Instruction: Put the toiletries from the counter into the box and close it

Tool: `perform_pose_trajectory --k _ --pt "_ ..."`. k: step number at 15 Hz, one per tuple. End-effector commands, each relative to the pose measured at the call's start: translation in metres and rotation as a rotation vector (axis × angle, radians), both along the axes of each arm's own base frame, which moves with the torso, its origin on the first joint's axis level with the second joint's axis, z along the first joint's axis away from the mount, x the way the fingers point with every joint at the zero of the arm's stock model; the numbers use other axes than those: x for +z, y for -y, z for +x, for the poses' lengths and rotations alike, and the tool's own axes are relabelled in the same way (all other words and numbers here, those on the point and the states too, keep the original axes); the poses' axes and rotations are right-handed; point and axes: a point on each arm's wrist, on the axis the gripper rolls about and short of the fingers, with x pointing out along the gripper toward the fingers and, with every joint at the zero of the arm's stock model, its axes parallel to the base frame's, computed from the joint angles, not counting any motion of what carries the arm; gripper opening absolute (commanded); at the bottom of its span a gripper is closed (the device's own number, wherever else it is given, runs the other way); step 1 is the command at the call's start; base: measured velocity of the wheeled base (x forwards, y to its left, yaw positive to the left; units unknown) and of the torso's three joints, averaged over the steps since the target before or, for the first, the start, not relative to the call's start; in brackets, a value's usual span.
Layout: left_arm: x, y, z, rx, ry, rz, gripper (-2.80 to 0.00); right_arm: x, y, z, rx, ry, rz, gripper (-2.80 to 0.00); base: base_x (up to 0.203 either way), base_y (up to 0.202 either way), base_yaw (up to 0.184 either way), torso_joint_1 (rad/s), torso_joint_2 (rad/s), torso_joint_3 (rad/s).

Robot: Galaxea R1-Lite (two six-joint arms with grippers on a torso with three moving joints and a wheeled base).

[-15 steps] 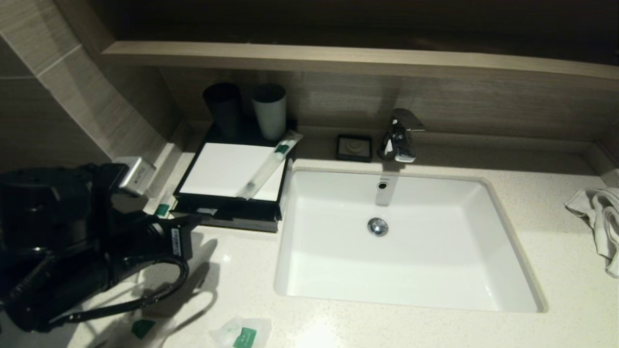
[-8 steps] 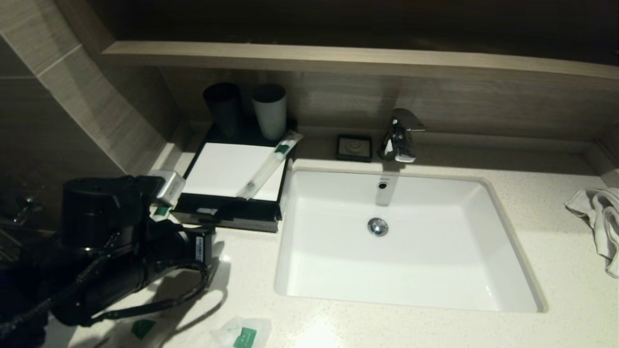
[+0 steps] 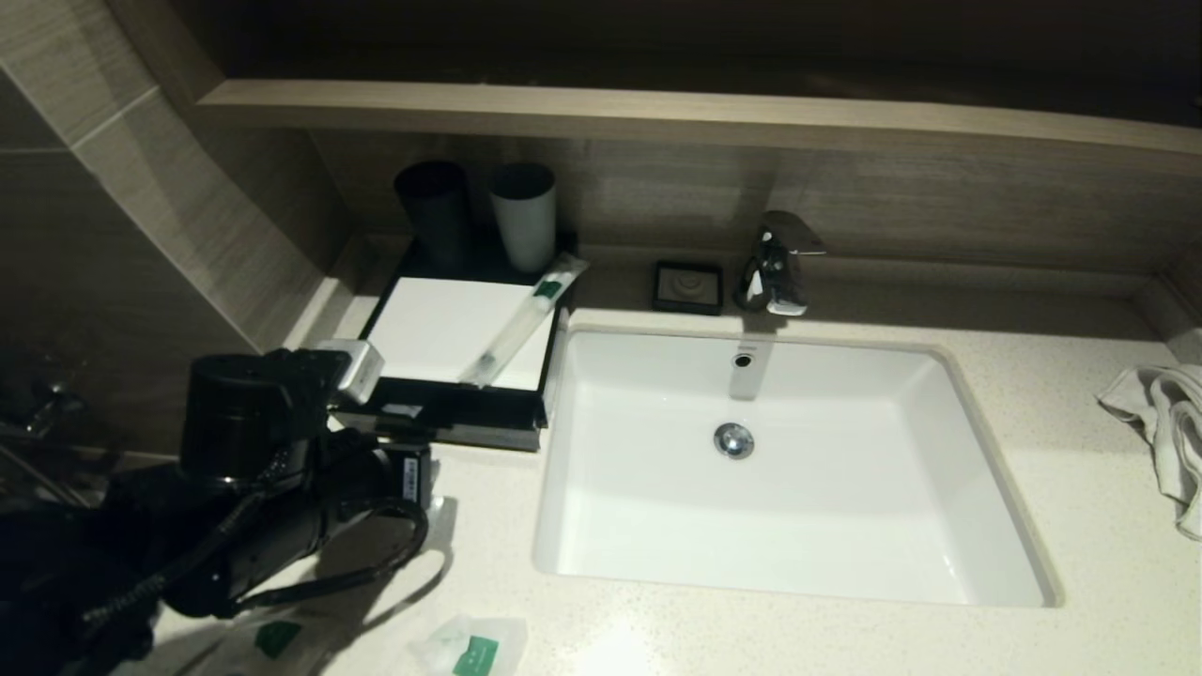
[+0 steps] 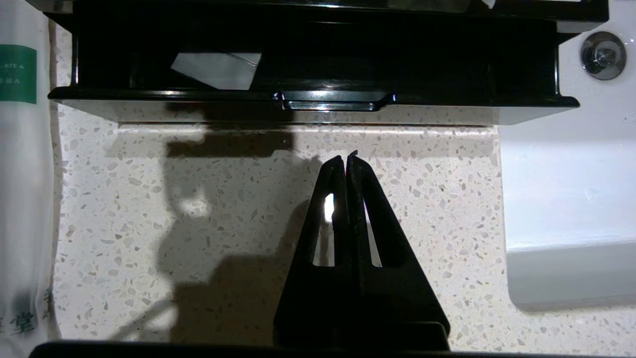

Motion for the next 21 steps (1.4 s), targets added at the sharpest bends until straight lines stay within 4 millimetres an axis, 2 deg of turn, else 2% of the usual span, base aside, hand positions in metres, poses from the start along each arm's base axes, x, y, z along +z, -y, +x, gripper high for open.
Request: perform_pose_trajectory --k 1,21 --pt "-0.006 0.002 0.005 0.005 -0.006 0.005 -2.8 0.0 0.0 0.0 0.001 0.0 0.0 -2.8 0.0 0.0 0.0 0.0 0.0 0.0" --pt "-0.003 0.008 0.019 0.04 0.053 -0.014 -2.8 0.0 0.0 0.0 0.0 0.0 0.0 -2.8 0.0 0.0 0.0 0.0 0.0 0.0"
